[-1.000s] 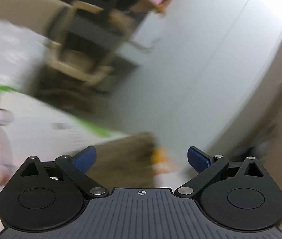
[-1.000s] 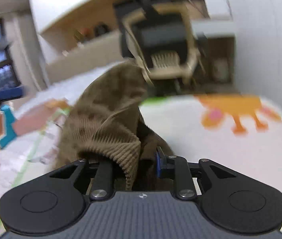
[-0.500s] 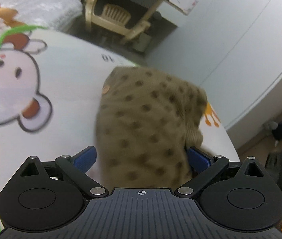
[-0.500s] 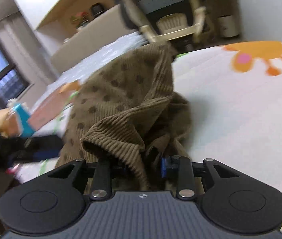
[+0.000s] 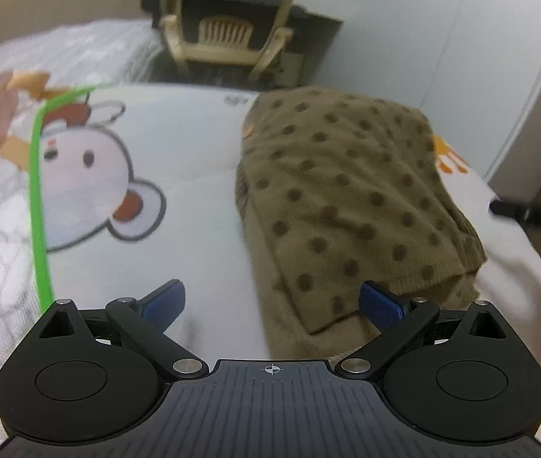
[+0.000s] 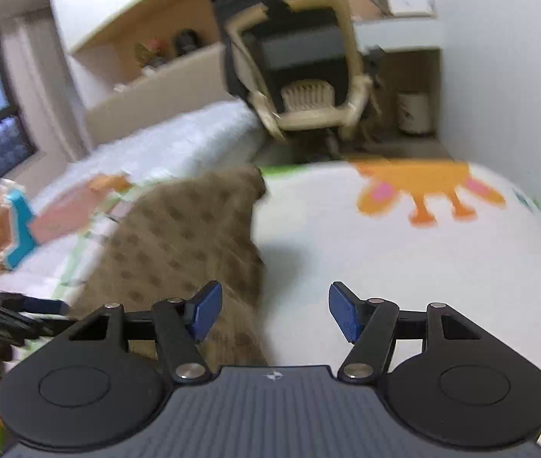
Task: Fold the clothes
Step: 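Lift and fold the cardigan end over the body with both grippers, then release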
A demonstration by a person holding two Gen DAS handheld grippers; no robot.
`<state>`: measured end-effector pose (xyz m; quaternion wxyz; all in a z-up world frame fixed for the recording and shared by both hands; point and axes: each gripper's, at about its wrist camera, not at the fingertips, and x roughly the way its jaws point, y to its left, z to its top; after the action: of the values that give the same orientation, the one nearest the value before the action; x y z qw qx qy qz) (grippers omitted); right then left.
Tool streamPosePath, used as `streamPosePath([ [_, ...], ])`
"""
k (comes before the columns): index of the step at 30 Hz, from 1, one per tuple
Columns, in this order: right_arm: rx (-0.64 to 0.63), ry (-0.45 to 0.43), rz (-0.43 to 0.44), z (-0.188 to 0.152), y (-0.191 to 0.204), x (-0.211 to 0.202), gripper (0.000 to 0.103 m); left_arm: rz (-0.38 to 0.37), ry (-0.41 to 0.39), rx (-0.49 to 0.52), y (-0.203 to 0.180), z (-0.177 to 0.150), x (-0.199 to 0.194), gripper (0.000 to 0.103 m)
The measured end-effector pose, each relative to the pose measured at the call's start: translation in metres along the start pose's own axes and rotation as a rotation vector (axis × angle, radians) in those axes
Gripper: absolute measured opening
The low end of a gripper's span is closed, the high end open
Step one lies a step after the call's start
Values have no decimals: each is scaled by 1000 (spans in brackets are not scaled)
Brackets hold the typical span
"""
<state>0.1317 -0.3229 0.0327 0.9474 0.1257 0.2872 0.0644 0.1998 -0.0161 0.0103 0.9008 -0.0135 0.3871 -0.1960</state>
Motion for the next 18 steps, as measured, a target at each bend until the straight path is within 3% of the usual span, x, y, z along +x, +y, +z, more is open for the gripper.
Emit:
streamPosePath([
  [6, -125, -79, 149, 56, 33, 21, 63, -217, -132, 113, -24, 13, -23, 101],
  [7, -146, -92, 174, 66, 39, 24, 63, -232, -120, 126, -27, 12, -17, 101],
  [10, -109, -11, 252, 85, 58, 83, 63, -277, -82, 163, -36, 10, -1, 101],
  [14, -59, 138, 103, 70, 52, 174, 63, -291, -22, 172, -30, 0, 20, 101],
  [16, 28, 151, 107, 64, 35, 182, 63, -315, -19, 175, -22, -7, 16, 101],
  [18, 79, 124, 130, 65, 20, 163, 63, -330, -19, 166, -14, -10, 6, 101],
])
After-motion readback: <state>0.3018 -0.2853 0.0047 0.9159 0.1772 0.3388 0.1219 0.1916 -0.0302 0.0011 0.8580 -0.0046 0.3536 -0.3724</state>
